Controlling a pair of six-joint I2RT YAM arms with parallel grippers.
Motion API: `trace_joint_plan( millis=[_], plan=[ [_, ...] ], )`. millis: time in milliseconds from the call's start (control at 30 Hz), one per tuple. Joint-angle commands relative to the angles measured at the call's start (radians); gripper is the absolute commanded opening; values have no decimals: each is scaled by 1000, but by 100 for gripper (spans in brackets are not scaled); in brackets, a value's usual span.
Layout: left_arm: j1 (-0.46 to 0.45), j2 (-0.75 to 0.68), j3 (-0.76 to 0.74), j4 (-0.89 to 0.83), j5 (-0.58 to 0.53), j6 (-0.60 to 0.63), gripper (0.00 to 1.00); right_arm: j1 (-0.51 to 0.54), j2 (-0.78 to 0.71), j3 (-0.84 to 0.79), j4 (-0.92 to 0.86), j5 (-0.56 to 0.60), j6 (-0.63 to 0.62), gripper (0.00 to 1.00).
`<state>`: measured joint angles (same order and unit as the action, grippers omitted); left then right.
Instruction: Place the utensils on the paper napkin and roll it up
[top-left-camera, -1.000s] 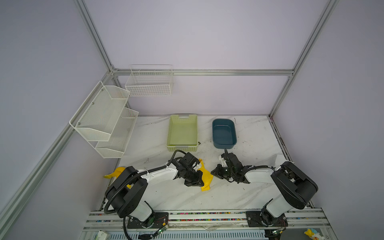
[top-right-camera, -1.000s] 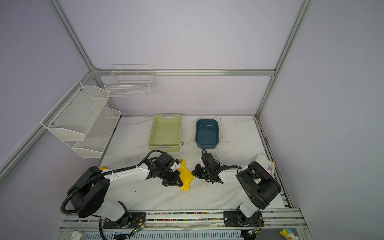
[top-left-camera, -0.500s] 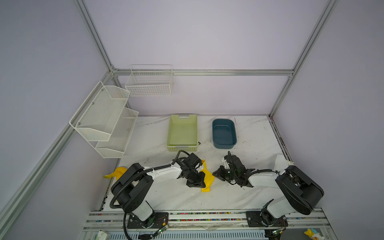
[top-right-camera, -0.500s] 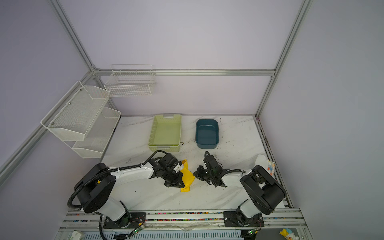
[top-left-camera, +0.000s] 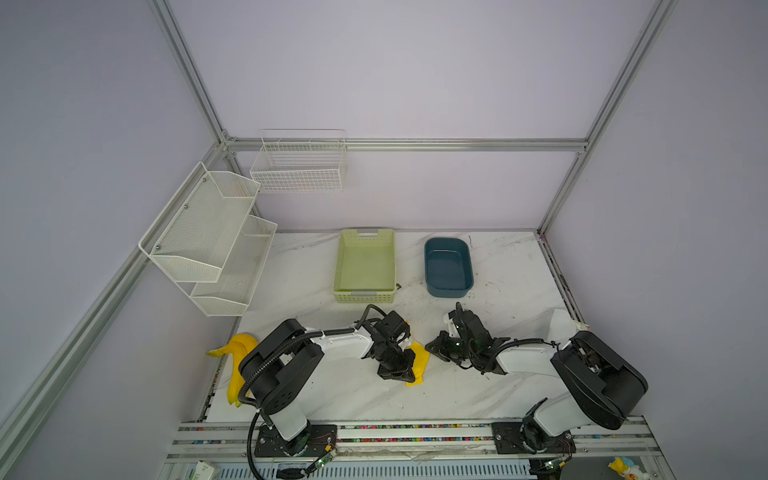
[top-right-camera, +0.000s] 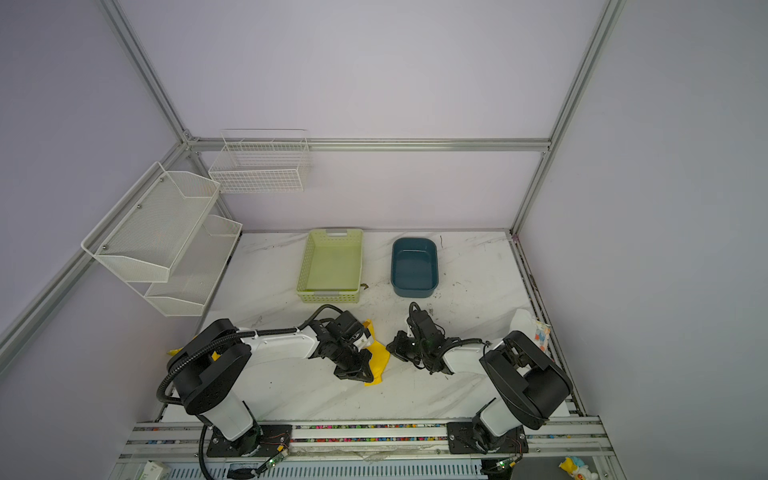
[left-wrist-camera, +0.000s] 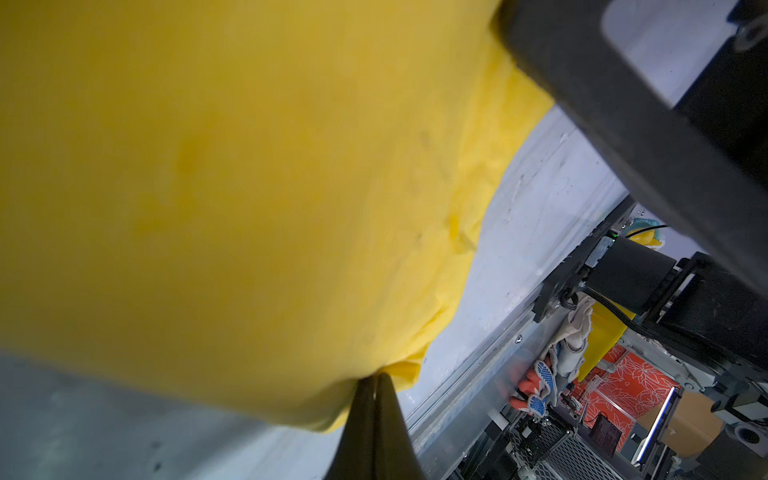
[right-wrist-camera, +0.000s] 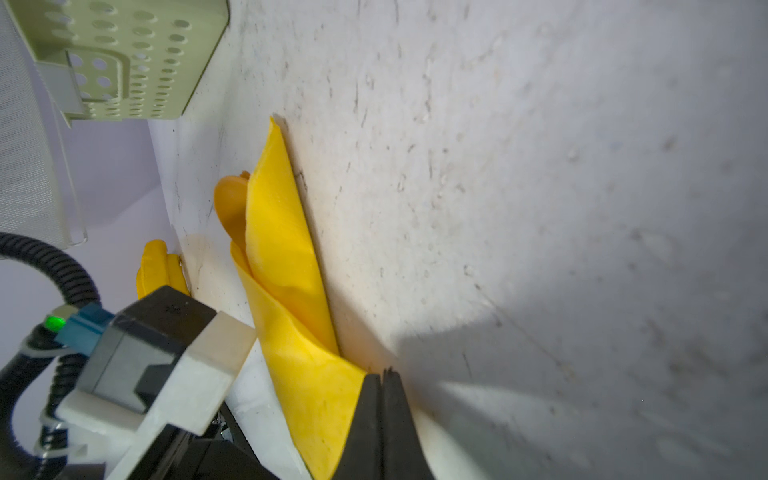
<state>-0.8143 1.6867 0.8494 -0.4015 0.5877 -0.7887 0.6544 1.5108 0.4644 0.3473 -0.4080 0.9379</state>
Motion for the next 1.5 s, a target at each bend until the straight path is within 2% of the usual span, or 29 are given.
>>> trace_joint_plan(
  millis=[0, 200, 400, 667, 1167, 1467],
  plan=[
    [-6, -1, 70, -19, -25, 23, 0, -1, -1, 3, 13, 9, 12, 1],
    [-10, -62, 147, -53, -60, 10, 1, -1, -2, 4, 12, 10, 12, 1],
    [-40, -33, 209, -58, -56, 8, 1, -1, -2, 6, 15, 10, 12, 0],
    [-43, 2, 199, -97, -86, 31, 0, -1, -8, 2, 10, 11, 7, 1],
    [-70, 84, 169, -106, -69, 55, 1, -1, -3, -1, 18, 12, 11, 0],
    [-44, -34, 259, -177, -190, 73, 3, 19, 6, -9, 48, 2, 42, 1]
  ],
)
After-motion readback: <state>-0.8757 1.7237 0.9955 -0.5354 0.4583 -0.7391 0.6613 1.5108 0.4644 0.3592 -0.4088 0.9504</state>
